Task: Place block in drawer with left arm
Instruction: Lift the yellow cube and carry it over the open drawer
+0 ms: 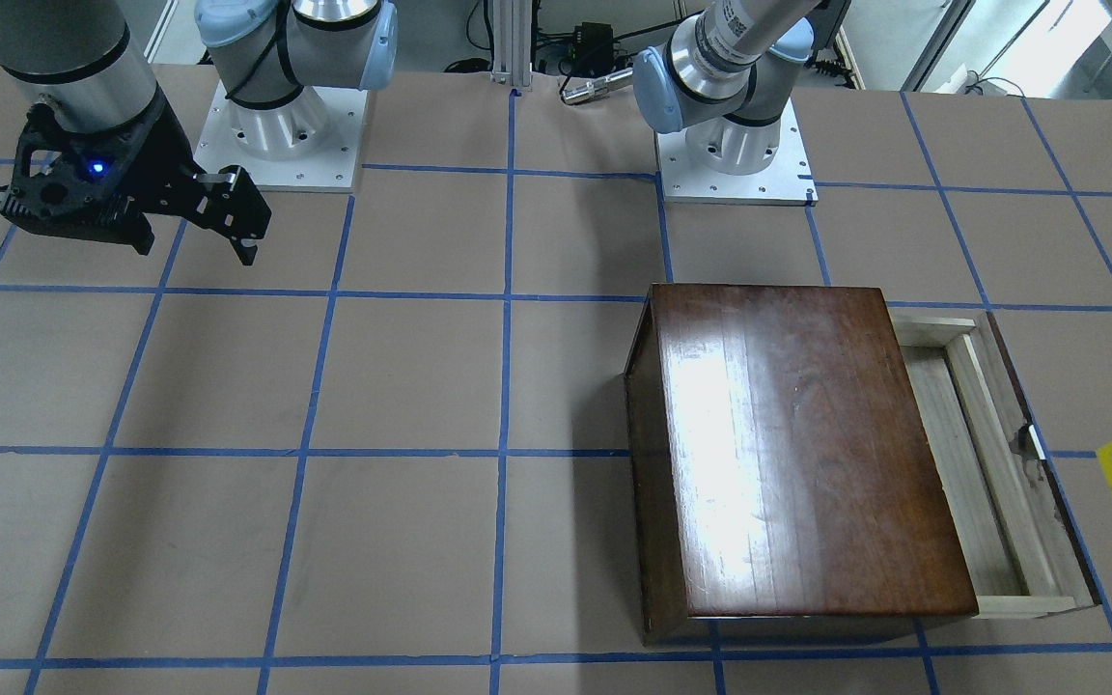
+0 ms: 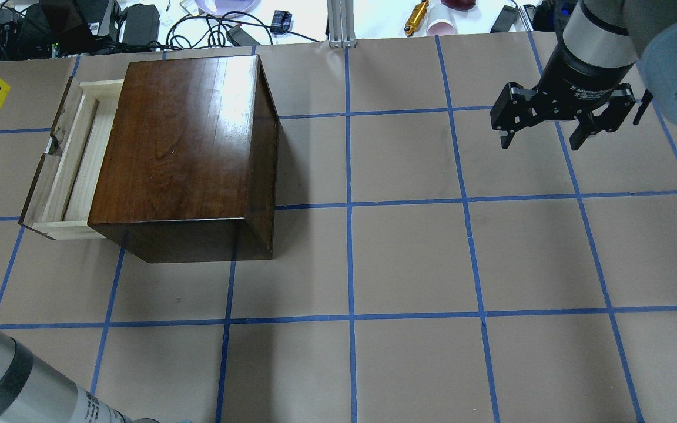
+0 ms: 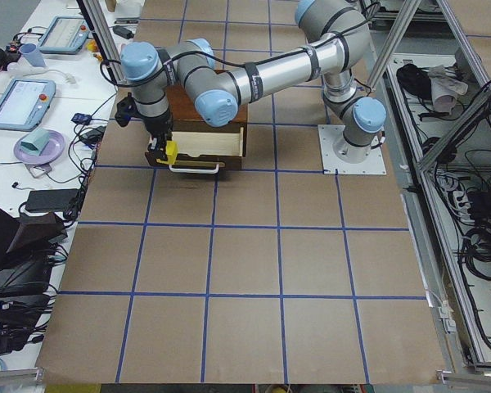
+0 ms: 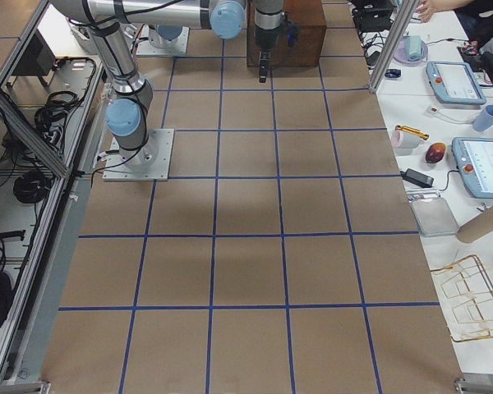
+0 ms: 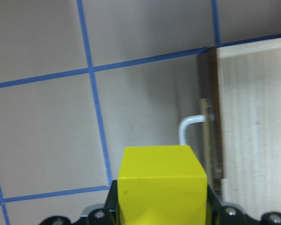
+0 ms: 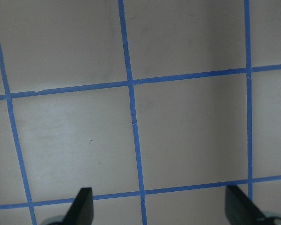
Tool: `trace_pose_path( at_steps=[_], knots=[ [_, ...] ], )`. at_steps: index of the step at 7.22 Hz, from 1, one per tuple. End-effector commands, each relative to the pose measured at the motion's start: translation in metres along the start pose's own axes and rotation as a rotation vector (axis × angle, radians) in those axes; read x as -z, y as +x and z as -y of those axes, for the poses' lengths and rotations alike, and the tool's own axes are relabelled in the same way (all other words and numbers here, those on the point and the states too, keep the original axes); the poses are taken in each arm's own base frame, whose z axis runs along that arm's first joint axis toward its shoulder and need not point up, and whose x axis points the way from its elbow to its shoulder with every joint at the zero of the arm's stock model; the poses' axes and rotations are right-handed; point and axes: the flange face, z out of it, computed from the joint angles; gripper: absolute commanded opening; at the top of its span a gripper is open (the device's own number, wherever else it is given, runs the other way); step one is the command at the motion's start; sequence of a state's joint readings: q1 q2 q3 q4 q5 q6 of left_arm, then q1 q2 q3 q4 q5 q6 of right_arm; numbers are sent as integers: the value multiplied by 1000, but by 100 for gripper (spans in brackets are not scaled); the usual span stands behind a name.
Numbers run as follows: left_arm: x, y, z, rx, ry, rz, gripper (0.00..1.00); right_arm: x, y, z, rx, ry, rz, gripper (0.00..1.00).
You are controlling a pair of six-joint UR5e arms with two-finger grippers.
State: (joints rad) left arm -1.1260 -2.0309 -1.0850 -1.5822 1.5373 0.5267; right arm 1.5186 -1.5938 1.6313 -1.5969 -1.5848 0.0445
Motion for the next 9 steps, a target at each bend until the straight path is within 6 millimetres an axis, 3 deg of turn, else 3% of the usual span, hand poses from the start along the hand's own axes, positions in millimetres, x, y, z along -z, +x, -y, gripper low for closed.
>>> trace_pose_path(
  at_steps=[1,3,6,9],
  knots=[
    [-43,37,6,79,-33,-76,0,0,0,0,0,1,0,100],
    [-83,40,2,75,-76,-97,0,0,0,0,0,1,-1,100],
    [-120,39,-1,64,-107,-106,0,0,0,0,0,1,-1,100],
    [-140,42,-11,69,-152,-119,6,0,0,0,0,1,-1,100]
  ],
)
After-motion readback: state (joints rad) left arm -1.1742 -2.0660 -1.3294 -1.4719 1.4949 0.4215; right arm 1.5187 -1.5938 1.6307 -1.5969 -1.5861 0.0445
